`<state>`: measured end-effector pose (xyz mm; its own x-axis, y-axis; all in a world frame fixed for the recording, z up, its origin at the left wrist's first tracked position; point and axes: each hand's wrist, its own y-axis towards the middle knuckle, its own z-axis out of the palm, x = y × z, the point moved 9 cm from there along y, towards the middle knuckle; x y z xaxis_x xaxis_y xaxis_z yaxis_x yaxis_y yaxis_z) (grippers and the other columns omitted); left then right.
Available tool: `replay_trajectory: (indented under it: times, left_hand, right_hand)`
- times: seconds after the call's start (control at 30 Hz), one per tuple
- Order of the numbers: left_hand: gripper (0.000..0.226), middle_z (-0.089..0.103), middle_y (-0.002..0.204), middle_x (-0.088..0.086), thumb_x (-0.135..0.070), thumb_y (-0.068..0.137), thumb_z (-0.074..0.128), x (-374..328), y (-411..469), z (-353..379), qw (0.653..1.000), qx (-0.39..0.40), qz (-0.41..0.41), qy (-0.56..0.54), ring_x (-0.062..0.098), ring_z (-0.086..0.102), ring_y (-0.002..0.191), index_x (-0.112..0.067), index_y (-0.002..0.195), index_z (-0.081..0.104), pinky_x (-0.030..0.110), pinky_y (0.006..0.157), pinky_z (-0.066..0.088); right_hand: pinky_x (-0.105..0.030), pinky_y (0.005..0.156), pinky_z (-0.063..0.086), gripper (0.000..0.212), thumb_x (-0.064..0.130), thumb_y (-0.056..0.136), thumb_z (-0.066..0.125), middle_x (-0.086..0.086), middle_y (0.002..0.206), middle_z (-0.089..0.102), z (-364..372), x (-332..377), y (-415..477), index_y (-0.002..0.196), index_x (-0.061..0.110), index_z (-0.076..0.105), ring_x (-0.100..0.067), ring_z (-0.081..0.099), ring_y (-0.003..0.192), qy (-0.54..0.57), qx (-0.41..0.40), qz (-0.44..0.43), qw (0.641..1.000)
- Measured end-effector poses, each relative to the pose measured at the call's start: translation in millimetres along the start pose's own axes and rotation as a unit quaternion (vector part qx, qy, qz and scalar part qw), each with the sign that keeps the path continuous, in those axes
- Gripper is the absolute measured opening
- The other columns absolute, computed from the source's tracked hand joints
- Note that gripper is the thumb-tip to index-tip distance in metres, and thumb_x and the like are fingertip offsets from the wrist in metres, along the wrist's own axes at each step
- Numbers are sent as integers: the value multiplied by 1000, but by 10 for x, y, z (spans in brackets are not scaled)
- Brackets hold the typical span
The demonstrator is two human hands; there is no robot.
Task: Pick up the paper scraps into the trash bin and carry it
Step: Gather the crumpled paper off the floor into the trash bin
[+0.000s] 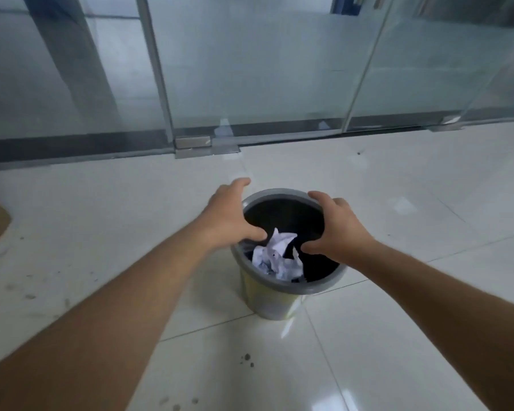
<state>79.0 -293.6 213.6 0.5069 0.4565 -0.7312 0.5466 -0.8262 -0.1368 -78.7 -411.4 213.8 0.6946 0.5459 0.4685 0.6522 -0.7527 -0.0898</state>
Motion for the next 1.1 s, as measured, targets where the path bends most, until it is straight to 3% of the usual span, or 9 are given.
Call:
replay_trajectory:
  times: [0.1, 0.27, 0.4, 0.53, 0.67, 0.77, 0.83, 0.9, 1.1]
  left_hand:
    - [99, 37, 148, 8, -35, 64, 87, 777, -274, -563, 997, -42, -71, 7, 25, 41, 135, -32, 146, 31, 44, 107, 43]
    - [91, 34, 148, 14, -49, 68, 79, 2722, -1316, -1049, 951, -45, -291, 94, 34, 38, 134, -36, 145, 33, 49, 108, 40]
    - [84, 33, 144, 20, -52, 76, 72, 3809, -2180, -787, 904, -32, -411, 116, 41, 42, 128, -32, 146, 31, 46, 107, 40]
    - [84, 27, 147, 21, -51, 78, 69, 4298, -2499, -266, 890, -9, -442, 108, 44, 41, 129, -33, 149, 28, 44, 110, 35]
    - [73, 29, 140, 17, -38, 81, 69, 4437, -2538, 208, 890, 23, -434, 135, 43, 45, 121, -33, 144, 32, 44, 103, 41]
    - [35, 46, 113, 16, -12, 85, 58, 4409, -2478, 345, 904, -18, -395, 162, 40, 62, 95, -17, 119, 52, 42, 83, 56]
    - [14, 62, 94, 17, 1, 82, 54, 4364, -2431, 371, 908, -42, -405, 94, 38, 71, 81, -8, 90, 61, 43, 73, 60]
    - [18, 67, 81, 14, 5, 81, 59, 4237, -2311, 312, 897, -85, -433, -30, 35, 74, 66, -10, 72, 60, 46, 70, 63]
    - [23, 57, 65, 7, 9, 79, 63, 2740, -1012, -342, 922, -168, -272, -219, 7, 59, 36, -10, 66, 61, 44, 67, 63]
  right_hand:
    - [-45, 102, 48, 97, 29, 61, 88, -7, 138, 44, 198, 427, -109, 141, 32, 33, -28, 48, 121, -23, -7, -63, 998]
    - [-29, 100, 44, 100, 33, 62, 88, -1, 139, 41, 1186, 1340, -688, 144, 35, 31, -17, 48, 122, 31, 114, -182, 976]
    - [-30, 101, 47, 102, 40, 65, 85, 6, 140, 38, 2013, 1581, -1200, 144, 42, 22, -13, 45, 124, 45, 217, -221, 950]
    - [-28, 99, 48, 102, 40, 66, 85, 7, 144, 35, 2426, 1419, -1399, 146, 42, 21, -13, 47, 123, 54, 282, -188, 939]
    - [-25, 97, 48, 102, 42, 65, 86, 7, 145, 37, 2492, 1141, -1336, 145, 43, 22, -11, 48, 121, 45, 285, -150, 946]
    - [-25, 95, 48, 101, 40, 65, 86, 5, 142, 40, 2448, 935, -1231, 144, 43, 24, -10, 48, 117, 43, 274, -124, 953]
    - [-26, 93, 48, 100, 38, 66, 86, 4, 142, 41, 2395, 836, -1178, 145, 41, 24, -10, 49, 115, 43, 270, -108, 956]
    - [-25, 92, 48, 100, 37, 65, 87, 3, 141, 42, 2315, 798, -1127, 145, 40, 25, -10, 50, 114, 43, 265, -96, 958]
    - [-36, 101, 50, 99, 34, 67, 86, 2, 143, 42, 1757, 1070, -848, 145, 37, 27, -14, 50, 122, 82, 204, -97, 971]
